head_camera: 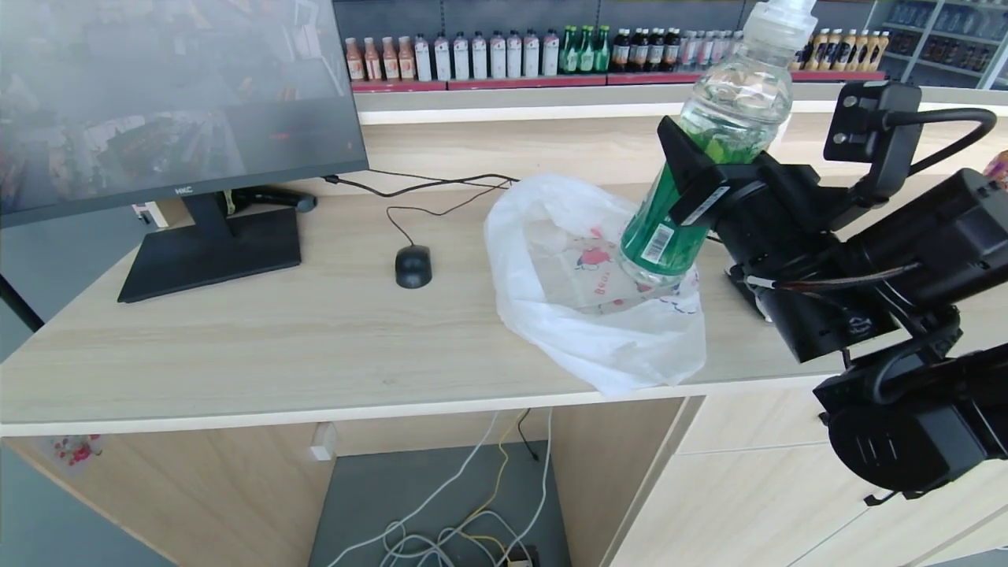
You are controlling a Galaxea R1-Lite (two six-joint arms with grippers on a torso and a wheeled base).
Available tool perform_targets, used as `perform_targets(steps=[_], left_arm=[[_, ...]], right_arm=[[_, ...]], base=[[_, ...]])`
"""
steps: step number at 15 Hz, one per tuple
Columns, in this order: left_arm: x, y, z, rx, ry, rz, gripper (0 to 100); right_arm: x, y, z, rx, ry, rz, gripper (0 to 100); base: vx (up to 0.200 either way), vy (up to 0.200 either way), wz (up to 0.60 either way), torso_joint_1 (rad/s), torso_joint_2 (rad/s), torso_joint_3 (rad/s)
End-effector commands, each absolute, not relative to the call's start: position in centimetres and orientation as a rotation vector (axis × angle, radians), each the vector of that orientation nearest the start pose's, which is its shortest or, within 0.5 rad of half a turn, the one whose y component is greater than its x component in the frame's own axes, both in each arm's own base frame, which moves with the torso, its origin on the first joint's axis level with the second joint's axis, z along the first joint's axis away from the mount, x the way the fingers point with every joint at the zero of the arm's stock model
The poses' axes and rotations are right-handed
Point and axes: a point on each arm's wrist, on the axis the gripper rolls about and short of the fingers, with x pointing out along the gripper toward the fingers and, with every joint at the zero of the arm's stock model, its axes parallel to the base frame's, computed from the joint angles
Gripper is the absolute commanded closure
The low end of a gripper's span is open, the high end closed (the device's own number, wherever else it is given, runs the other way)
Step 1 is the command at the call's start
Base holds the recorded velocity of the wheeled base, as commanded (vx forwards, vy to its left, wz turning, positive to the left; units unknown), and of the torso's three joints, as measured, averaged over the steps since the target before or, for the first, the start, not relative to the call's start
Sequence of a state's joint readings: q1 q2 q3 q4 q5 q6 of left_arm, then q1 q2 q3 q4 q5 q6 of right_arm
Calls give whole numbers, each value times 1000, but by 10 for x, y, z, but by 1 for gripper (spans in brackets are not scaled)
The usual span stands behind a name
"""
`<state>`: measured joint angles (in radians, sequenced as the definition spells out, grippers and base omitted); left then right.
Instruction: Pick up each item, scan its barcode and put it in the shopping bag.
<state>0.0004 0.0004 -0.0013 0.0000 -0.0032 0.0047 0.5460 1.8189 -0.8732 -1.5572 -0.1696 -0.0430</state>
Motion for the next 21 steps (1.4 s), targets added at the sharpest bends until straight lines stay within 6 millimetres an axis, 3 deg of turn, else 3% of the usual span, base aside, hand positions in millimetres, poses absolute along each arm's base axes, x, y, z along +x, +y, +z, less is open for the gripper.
perform_targets(steps=[1, 6, 11, 21], left_arm=[[-23, 0, 76, 5, -2, -3, 0], [-23, 0, 76, 5, -2, -3, 0], [-23, 0, 76, 6, -2, -3, 0], [-23, 0, 76, 6, -2, -3, 0]], right_arm=[[280, 166, 252, 157, -540, 360, 100], [295, 175, 257, 135, -483, 368, 100], [337, 196, 249, 117, -458, 398, 100], [378, 191, 244, 101, -399, 348, 100]], base=[[0, 0, 0, 0, 0, 0], [0, 0, 0, 0, 0, 0], [0, 0, 0, 0, 0, 0], [0, 0, 0, 0, 0, 0]])
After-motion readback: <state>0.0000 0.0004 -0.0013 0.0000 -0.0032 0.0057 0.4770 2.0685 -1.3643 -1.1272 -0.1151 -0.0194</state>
